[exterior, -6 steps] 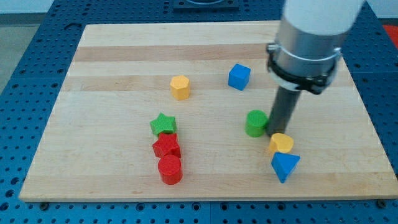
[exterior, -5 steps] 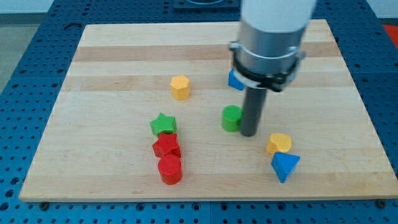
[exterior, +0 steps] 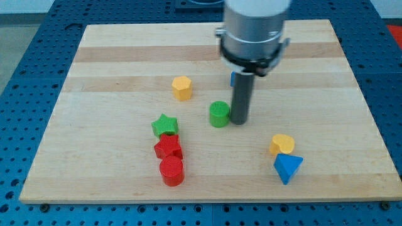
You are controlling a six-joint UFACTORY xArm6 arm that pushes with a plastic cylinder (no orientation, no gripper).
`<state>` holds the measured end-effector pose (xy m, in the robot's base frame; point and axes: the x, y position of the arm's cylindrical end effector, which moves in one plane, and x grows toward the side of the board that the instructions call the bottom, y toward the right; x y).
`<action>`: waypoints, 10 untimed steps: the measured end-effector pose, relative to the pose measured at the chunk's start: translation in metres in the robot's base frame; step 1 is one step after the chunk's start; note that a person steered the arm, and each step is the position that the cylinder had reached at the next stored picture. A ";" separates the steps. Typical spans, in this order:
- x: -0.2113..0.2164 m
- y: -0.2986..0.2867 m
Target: Slide the green circle above the green star
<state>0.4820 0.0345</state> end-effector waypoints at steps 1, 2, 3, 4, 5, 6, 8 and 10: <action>0.002 -0.030; 0.002 -0.032; -0.001 -0.028; -0.013 -0.014; -0.018 -0.017; -0.018 -0.047; -0.018 -0.087; -0.003 -0.043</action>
